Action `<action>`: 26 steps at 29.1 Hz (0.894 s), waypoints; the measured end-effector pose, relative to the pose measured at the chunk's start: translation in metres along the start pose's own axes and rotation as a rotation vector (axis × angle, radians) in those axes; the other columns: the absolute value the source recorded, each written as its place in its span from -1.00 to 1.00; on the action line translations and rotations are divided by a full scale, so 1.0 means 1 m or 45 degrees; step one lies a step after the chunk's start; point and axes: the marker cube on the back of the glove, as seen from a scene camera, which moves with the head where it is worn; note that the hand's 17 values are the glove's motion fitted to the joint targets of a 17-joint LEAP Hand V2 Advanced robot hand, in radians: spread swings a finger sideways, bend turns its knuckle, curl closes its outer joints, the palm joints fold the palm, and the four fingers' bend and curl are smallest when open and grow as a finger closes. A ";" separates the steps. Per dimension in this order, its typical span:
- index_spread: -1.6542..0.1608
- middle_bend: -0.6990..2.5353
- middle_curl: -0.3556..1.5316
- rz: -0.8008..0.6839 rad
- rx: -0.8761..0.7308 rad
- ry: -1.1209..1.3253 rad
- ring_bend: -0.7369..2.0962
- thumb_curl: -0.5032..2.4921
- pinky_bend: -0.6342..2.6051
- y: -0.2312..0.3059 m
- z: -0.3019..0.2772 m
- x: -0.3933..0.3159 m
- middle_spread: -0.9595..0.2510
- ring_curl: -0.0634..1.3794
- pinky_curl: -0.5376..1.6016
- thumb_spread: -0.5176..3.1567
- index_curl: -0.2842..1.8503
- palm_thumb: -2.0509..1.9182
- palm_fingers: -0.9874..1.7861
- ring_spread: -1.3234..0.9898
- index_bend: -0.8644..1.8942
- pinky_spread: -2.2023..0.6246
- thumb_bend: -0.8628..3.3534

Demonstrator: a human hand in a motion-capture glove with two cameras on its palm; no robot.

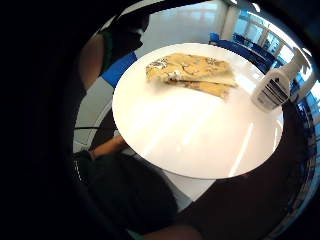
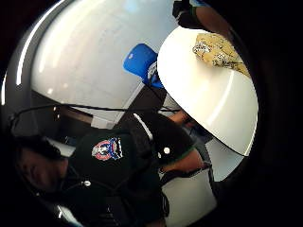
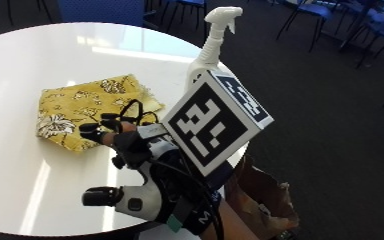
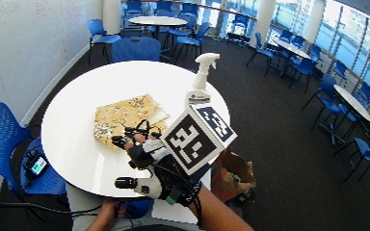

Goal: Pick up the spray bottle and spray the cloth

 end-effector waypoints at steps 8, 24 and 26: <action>0.42 -0.42 -0.47 0.000 0.003 0.011 -0.24 -0.59 -0.46 -0.001 -0.001 0.000 0.53 -0.67 -0.35 -0.30 -0.55 0.20 0.13 0.14 -0.19 0.68 -0.52; 0.36 -0.43 -0.36 0.196 0.333 0.024 -0.21 -0.53 -0.47 -0.019 -0.033 0.051 0.51 -0.57 -0.28 -0.14 -0.51 0.28 0.23 0.10 -0.27 0.70 -0.53; 0.36 -0.42 -0.35 0.236 0.399 0.017 -0.21 -0.53 -0.47 -0.023 -0.040 0.062 0.51 -0.56 -0.27 -0.13 -0.51 0.29 0.24 0.10 -0.28 0.70 -0.54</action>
